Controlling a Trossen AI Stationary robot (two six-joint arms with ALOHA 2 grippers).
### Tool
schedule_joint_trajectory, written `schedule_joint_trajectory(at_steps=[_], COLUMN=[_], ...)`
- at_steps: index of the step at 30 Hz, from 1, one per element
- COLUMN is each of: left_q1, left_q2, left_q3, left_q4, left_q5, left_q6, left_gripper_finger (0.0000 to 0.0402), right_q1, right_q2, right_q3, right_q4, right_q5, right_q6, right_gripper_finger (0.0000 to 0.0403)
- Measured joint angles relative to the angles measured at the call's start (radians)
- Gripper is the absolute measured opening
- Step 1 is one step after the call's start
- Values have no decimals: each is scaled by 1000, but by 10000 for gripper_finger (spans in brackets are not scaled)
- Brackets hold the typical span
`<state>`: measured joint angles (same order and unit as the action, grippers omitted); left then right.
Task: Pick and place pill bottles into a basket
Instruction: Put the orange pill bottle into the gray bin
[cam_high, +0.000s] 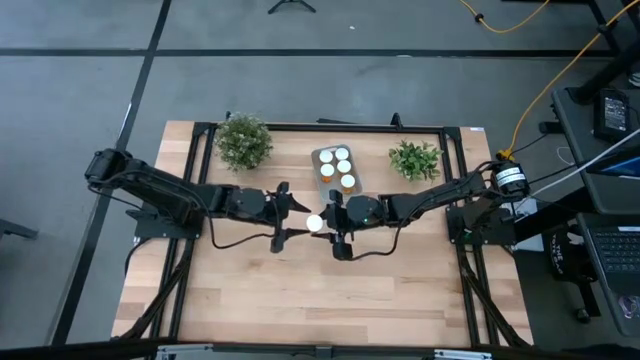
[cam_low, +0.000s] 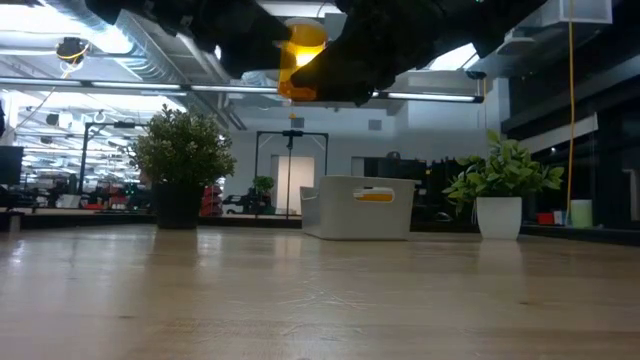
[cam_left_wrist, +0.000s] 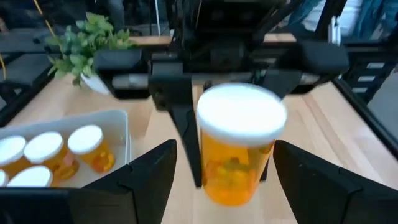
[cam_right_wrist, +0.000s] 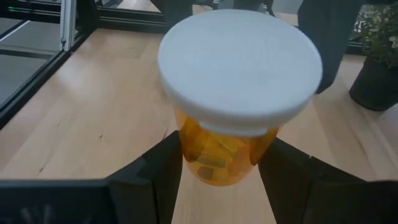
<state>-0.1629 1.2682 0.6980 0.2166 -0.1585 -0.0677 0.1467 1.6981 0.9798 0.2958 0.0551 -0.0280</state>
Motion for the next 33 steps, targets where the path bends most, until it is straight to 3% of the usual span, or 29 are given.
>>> schedule_joint_trajectory(at_steps=[16, 33], left_q1=[4, 4], left_q2=[3, 98], left_q3=[70, 159], left_q4=[-116, -129], left_q5=[21, 48], left_q6=[-26, 14], left_gripper_finger=[263, 263], right_q1=[0, 0], right_q2=[0, 0], right_q3=[0, 0], right_q4=[-1, -22], right_q5=[0, 0], right_q6=[0, 23], right_gripper_finger=[189, 189])
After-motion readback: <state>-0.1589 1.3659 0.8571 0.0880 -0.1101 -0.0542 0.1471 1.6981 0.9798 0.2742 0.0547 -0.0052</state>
